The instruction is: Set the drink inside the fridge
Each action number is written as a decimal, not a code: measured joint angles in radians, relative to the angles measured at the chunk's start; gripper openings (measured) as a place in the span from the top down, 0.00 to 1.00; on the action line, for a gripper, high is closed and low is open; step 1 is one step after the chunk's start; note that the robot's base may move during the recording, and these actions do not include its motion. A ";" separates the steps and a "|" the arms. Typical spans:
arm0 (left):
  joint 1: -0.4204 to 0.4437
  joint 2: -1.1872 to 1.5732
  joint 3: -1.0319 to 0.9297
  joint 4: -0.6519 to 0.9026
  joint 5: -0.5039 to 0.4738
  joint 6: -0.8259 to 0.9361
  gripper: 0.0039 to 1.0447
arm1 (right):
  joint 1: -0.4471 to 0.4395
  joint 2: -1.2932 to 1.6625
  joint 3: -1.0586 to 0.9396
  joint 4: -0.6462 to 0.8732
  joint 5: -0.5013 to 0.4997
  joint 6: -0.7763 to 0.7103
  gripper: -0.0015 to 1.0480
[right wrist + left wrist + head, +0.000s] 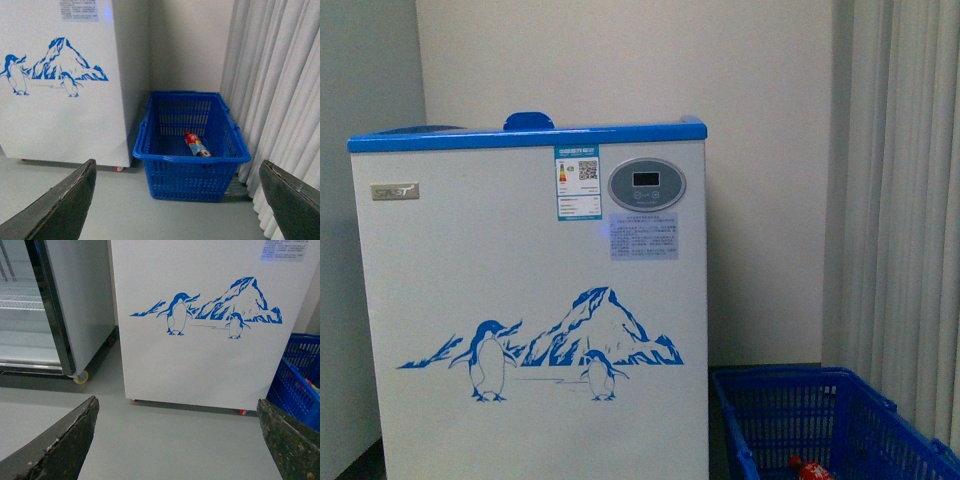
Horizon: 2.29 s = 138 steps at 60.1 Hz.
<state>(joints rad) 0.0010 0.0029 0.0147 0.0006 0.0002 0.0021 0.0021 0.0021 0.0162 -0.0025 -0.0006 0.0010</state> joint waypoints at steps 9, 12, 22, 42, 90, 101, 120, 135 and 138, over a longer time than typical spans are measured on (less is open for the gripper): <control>0.000 0.000 0.000 0.000 -0.001 0.000 0.08 | 0.000 0.000 0.000 0.000 0.000 0.000 0.07; 0.000 0.000 0.000 0.000 0.000 0.000 0.08 | 0.000 0.000 0.000 0.000 0.000 0.000 0.07; 0.000 0.000 0.000 0.000 0.000 0.000 0.08 | 0.000 0.000 0.000 0.000 0.000 0.000 0.07; 0.000 0.000 0.000 0.000 0.000 0.000 0.08 | 0.000 0.000 0.000 0.000 0.000 0.000 0.07; 0.000 0.000 0.000 -0.001 0.000 0.000 0.08 | 0.000 0.000 0.000 0.000 0.000 0.000 0.07; 0.000 0.000 0.000 -0.001 0.000 0.000 0.08 | 0.000 0.000 0.000 0.000 0.000 0.000 0.07; 0.000 0.000 0.000 -0.001 0.000 0.000 0.08 | -0.132 0.426 0.160 -0.252 -0.060 0.135 0.07; 0.000 0.000 0.000 -0.001 0.000 0.000 0.08 | -0.313 1.071 0.295 0.148 -0.122 0.054 0.07; 0.000 0.000 0.000 -0.001 0.000 0.000 0.08 | -0.316 1.216 0.340 0.230 -0.117 0.028 0.07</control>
<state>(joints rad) 0.0010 0.0029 0.0147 -0.0002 0.0002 0.0021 -0.3138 1.2179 0.3557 0.2276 -0.1181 0.0288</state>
